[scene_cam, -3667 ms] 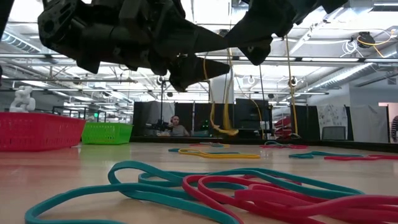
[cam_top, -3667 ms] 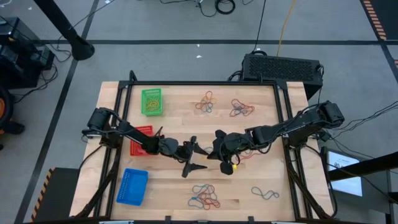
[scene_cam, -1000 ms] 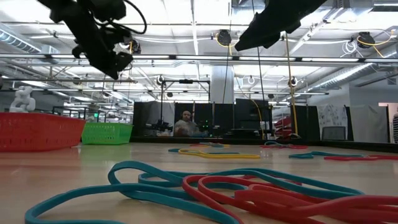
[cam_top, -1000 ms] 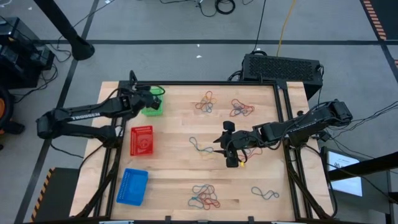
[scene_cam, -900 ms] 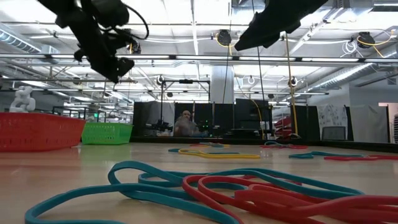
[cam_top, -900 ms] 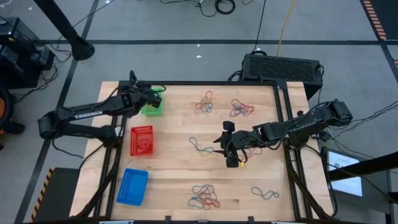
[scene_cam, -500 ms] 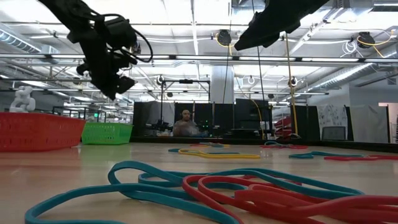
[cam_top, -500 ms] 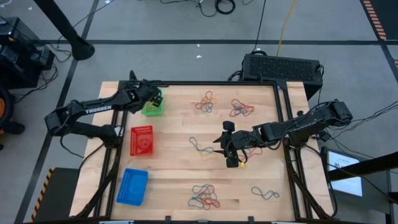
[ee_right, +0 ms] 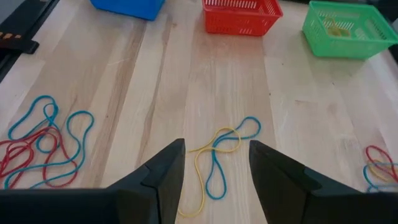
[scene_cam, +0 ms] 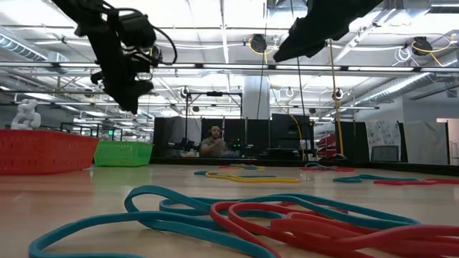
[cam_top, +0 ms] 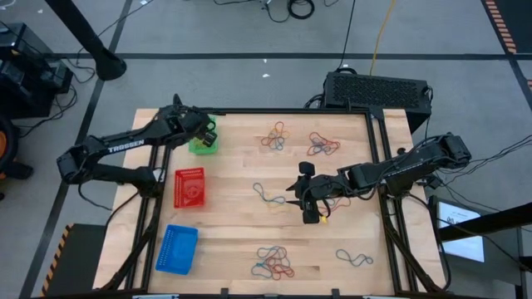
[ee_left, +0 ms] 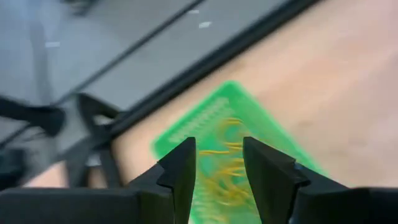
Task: Sort rubber bands into baskets
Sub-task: Put the yellow rubber band into the green bin
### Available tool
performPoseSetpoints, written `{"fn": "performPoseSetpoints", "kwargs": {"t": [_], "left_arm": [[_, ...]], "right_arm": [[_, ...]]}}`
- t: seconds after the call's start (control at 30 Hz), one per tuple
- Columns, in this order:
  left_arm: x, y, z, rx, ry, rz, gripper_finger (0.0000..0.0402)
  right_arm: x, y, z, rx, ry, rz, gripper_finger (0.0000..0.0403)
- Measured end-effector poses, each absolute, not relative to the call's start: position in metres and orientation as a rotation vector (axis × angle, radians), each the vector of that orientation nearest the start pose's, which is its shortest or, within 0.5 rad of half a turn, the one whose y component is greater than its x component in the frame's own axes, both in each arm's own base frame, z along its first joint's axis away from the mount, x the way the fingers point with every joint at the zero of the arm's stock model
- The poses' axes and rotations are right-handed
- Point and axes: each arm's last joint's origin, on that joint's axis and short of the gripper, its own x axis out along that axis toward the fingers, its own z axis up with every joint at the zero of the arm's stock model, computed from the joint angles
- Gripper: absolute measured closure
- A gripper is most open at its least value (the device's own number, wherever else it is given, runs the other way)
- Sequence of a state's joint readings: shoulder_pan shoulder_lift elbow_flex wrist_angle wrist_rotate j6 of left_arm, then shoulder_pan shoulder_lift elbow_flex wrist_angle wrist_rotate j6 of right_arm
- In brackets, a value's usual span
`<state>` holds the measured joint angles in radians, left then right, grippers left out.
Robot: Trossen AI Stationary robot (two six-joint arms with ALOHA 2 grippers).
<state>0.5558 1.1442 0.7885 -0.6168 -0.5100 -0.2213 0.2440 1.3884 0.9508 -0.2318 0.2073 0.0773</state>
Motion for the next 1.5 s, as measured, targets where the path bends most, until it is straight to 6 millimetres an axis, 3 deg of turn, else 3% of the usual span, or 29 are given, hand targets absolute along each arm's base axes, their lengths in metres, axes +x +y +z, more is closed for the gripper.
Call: {"fn": "performPoseSetpoints", "kwargs": {"t": [0.2, 0.33, 0.57, 0.8, 0.97, 1.5], "left_arm": [[0.178, 0.093, 0.248, -0.341, 0.797, 0.785, 0.026], [0.191, 0.063, 0.244, -0.322, 0.666, 0.619, 0.026], [0.217, 0.002, 0.227, -0.203, 0.375, 0.262, 0.0261], [0.227, -0.044, 0.212, 0.001, 0.291, 0.025, 0.0261], [0.229, -0.055, 0.208, 0.033, 0.291, -0.022, 0.0261], [0.229, -0.057, 0.207, 0.032, 0.301, -0.027, 0.0261]], "right_arm": [[0.285, 0.061, 0.25, 0.026, 0.702, -0.048, 0.0234], [0.286, 0.053, 0.249, 0.066, 0.711, -0.088, 0.0246], [0.289, 0.054, 0.245, 0.103, 0.737, -0.016, 0.0261], [0.301, 0.067, 0.213, 0.028, 0.849, 0.018, 0.0261], [0.313, 0.07, 0.188, 0.001, 0.899, 0.02, 0.0261], [0.333, 0.074, 0.131, -0.043, 0.983, 0.023, 0.0261]]}}
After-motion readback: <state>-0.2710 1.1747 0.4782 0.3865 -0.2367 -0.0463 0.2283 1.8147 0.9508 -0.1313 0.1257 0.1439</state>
